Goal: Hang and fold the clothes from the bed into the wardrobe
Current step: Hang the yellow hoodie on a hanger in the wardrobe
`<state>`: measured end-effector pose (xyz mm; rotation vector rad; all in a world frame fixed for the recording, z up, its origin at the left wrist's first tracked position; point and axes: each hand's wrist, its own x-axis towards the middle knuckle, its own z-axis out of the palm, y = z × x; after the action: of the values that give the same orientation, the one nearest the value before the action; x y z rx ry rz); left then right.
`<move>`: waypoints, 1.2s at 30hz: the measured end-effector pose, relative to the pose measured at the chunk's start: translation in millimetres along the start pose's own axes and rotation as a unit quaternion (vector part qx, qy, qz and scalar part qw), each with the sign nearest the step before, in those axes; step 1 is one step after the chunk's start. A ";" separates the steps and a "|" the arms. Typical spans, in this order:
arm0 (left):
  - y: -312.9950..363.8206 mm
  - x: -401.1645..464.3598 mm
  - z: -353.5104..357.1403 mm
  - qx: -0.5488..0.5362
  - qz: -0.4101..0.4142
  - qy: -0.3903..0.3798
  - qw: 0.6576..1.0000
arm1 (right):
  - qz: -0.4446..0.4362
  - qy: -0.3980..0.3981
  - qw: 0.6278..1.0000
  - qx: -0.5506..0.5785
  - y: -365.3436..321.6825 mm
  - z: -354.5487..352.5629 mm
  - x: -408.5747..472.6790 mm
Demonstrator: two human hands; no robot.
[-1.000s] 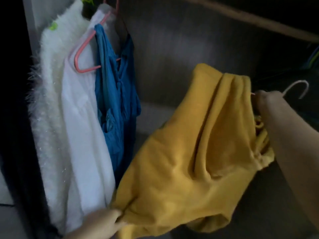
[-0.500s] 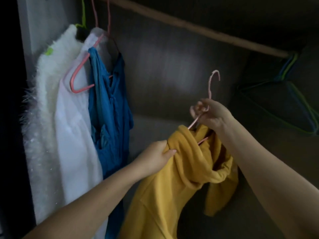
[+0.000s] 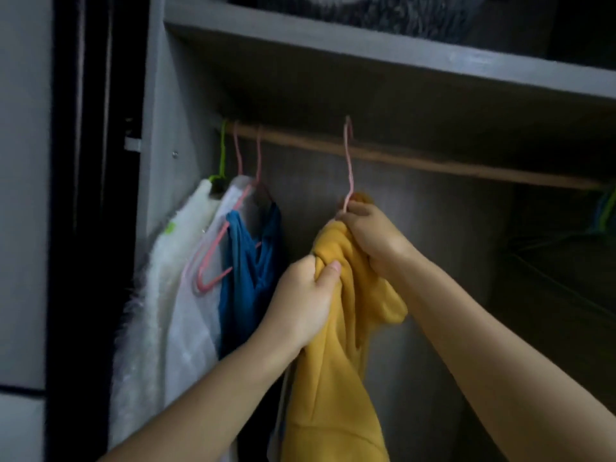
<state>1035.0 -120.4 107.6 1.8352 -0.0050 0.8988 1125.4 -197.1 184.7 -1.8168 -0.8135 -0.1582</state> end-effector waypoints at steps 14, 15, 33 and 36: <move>-34.5 74.5 -73.8 0.145 -0.099 0.051 0.983 | 0.018 -0.045 0.999 -0.004 -13.2 104.2 95.4; -39.5 71.4 -76.4 0.152 -0.096 0.052 0.982 | 0.013 -0.044 0.999 0.002 -10.5 108.9 95.9; -33.6 17.3 9.0 0.386 0.237 -0.005 0.892 | -0.026 0.036 0.986 -0.163 132.1 3.2 -37.7; -62.6 0.9 72.6 0.324 0.203 -0.108 0.918 | 0.002 0.047 0.965 -0.257 156.5 -38.8 -93.0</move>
<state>1102.0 -149.8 45.5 2.6138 -0.2657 1.0560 1158.8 -301.0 33.8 -2.2759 -0.7441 -0.4862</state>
